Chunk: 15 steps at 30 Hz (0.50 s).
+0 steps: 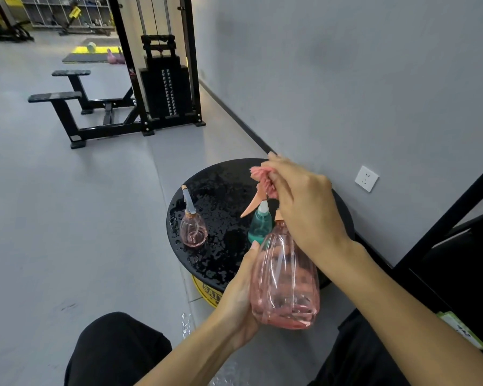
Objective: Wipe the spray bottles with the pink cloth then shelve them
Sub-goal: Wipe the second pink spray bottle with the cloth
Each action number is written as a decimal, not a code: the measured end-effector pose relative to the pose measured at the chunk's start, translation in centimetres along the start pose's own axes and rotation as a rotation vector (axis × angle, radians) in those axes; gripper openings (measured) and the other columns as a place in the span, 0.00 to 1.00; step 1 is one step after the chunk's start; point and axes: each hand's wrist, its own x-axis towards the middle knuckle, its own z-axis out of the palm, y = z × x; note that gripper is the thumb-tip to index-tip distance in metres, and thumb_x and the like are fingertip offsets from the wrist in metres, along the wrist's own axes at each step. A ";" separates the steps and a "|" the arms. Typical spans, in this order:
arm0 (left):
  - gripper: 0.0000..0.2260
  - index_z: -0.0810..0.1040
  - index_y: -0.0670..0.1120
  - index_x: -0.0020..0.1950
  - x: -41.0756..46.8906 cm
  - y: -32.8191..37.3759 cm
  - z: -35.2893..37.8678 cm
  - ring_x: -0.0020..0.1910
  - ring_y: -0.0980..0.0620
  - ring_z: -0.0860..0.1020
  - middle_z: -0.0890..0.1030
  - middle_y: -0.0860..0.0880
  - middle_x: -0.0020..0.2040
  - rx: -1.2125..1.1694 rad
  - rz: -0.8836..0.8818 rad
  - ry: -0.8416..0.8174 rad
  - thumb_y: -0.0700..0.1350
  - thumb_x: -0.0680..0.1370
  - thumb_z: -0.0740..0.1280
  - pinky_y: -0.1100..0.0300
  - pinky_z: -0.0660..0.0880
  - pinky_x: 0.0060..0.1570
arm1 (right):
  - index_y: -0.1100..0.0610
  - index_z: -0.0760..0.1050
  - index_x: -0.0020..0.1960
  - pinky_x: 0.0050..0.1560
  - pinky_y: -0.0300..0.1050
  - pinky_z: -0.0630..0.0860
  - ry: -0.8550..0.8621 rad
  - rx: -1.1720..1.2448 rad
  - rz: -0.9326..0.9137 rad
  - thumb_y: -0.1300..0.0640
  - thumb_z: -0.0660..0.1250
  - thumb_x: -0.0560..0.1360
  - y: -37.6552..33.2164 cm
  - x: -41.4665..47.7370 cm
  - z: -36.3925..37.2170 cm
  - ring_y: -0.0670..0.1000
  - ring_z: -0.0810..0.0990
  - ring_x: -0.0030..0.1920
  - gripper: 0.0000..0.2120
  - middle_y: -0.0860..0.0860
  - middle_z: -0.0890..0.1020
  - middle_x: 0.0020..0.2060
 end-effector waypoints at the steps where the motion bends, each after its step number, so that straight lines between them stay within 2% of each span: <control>1: 0.28 0.79 0.46 0.61 0.1 0.1 0.0 0.43 0.45 0.86 0.86 0.42 0.46 -0.001 0.006 -0.001 0.63 0.72 0.57 0.49 0.83 0.46 | 0.61 0.80 0.60 0.67 0.44 0.70 0.029 0.007 -0.011 0.66 0.64 0.78 -0.3 0.4 -0.4 0.56 0.76 0.66 0.12 0.60 0.80 0.62; 4: 0.30 0.77 0.46 0.66 0.3 0.3 0.0 0.45 0.43 0.85 0.85 0.40 0.50 -0.014 -0.007 0.016 0.63 0.74 0.57 0.48 0.82 0.48 | 0.63 0.80 0.60 0.67 0.39 0.68 0.109 -0.023 -0.059 0.63 0.64 0.78 -1.2 1.5 -1.2 0.57 0.77 0.66 0.13 0.61 0.80 0.61; 7: 0.28 0.77 0.48 0.66 0.4 0.2 0.0 0.48 0.42 0.85 0.85 0.40 0.54 -0.024 -0.014 0.029 0.64 0.76 0.56 0.45 0.80 0.53 | 0.63 0.78 0.63 0.72 0.49 0.66 0.030 -0.097 -0.059 0.64 0.64 0.79 -1.6 2.0 -0.7 0.58 0.72 0.70 0.14 0.60 0.78 0.65; 9: 0.26 0.80 0.49 0.63 0.2 0.2 0.1 0.52 0.40 0.84 0.85 0.40 0.54 0.000 -0.019 0.040 0.63 0.77 0.56 0.44 0.79 0.55 | 0.60 0.76 0.67 0.76 0.55 0.56 -0.051 -0.184 -0.044 0.62 0.63 0.80 -1.4 1.9 0.0 0.57 0.65 0.75 0.16 0.58 0.74 0.70; 11: 0.24 0.84 0.50 0.57 0.1 0.1 0.1 0.53 0.41 0.84 0.85 0.41 0.54 -0.001 -0.030 0.038 0.64 0.75 0.57 0.43 0.78 0.56 | 0.57 0.73 0.69 0.75 0.63 0.49 -0.062 -0.288 -0.032 0.58 0.63 0.80 -1.3 1.7 0.5 0.57 0.59 0.77 0.18 0.56 0.70 0.73; 13: 0.24 0.85 0.52 0.53 0.0 -0.1 0.0 0.52 0.43 0.85 0.86 0.43 0.53 0.005 -0.036 0.029 0.64 0.75 0.57 0.44 0.79 0.54 | 0.55 0.74 0.66 0.73 0.64 0.56 0.035 -0.356 -0.043 0.54 0.68 0.76 -1.1 1.6 0.5 0.58 0.64 0.75 0.18 0.55 0.73 0.70; 15: 0.24 0.84 0.51 0.55 0.0 -0.1 0.0 0.51 0.44 0.85 0.86 0.43 0.53 0.000 -0.025 0.038 0.64 0.75 0.56 0.47 0.80 0.52 | 0.54 0.79 0.56 0.63 0.54 0.66 0.142 -0.396 -0.085 0.50 0.72 0.73 -1.0 1.3 0.3 0.57 0.72 0.65 0.14 0.53 0.78 0.60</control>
